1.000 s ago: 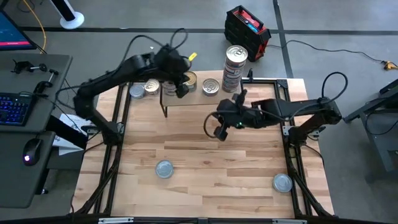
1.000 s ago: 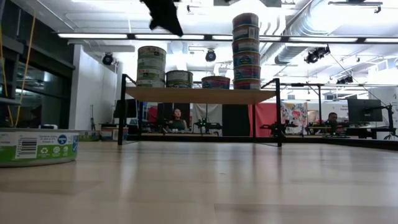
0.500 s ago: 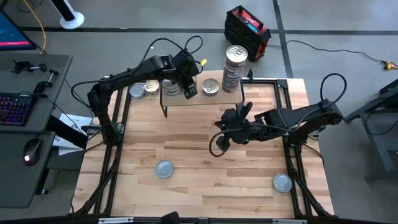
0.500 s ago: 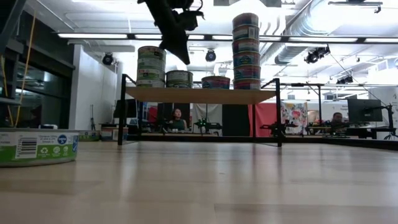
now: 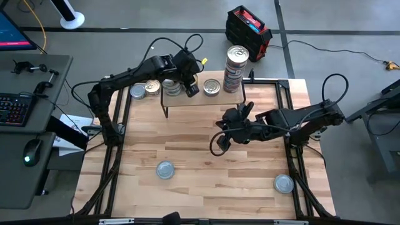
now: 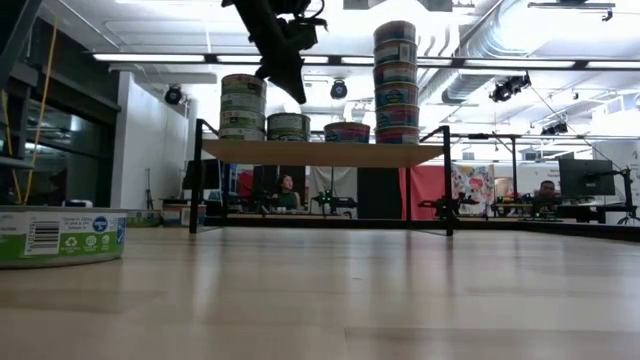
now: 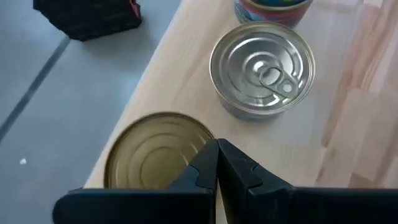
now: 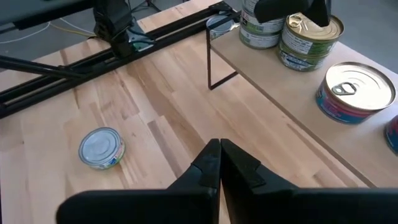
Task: Stack canned seafood by type on shelf
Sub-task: Adjust the green white tuna cans on the shelf, then stack the green white tuna can on top of the other green white tuna cans on the shelf
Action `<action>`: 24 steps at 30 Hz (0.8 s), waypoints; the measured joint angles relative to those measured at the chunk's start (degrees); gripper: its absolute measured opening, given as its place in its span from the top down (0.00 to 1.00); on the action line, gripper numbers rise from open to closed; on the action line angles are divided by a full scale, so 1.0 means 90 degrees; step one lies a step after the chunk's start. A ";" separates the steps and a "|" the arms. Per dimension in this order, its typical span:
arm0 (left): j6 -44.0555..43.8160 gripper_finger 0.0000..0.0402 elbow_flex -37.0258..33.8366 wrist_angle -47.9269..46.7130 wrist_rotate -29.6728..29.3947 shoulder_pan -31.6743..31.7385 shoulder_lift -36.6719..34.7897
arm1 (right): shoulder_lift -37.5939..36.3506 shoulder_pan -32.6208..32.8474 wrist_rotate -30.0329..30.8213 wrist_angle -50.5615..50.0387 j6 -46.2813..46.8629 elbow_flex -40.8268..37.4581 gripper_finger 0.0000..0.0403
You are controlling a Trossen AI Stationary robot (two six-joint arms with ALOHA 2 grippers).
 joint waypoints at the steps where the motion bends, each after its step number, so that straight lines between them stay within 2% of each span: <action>1: 0.0065 1.00 0.0002 0.0058 -0.0004 -0.0032 -0.0002 | 0.0001 0.0002 -0.0002 0.0000 -0.0002 0.0000 1.00; 6: 0.0275 1.00 0.0368 0.0121 0.0001 -0.0257 -0.0013 | 0.0000 0.0002 -0.0007 0.0000 -0.0081 0.0000 1.00; 9: 0.0293 1.00 0.0497 -0.0062 0.0385 -0.0541 -0.0151 | 0.0000 0.0002 -0.0007 0.0002 -0.0318 0.0000 1.00; 13: 0.0262 1.00 0.0307 -0.0727 0.0777 -0.1556 -0.0612 | -0.0111 0.0091 -0.0005 0.0000 -0.0968 0.0000 1.00; 15: 0.0067 1.00 -0.0340 -0.0576 0.0794 -0.2216 -0.1057 | -0.0169 0.0135 -0.0025 -0.0005 -0.1018 0.0000 1.00; 18: -0.0785 1.00 -0.1835 0.0507 0.0642 -0.3232 -0.1941 | -0.0177 0.0179 -0.0347 -0.0077 -0.1135 -0.0037 1.00; 21: -0.2075 1.00 -0.3557 0.1649 0.0051 -0.4225 -0.2886 | -0.0185 0.0136 -0.1218 0.0426 -0.1456 -0.0522 1.00; 24: -0.3225 1.00 -0.4979 0.2297 -0.0459 -0.5227 -0.3654 | -0.0172 0.0055 -0.2352 0.1656 -0.1575 -0.1463 1.00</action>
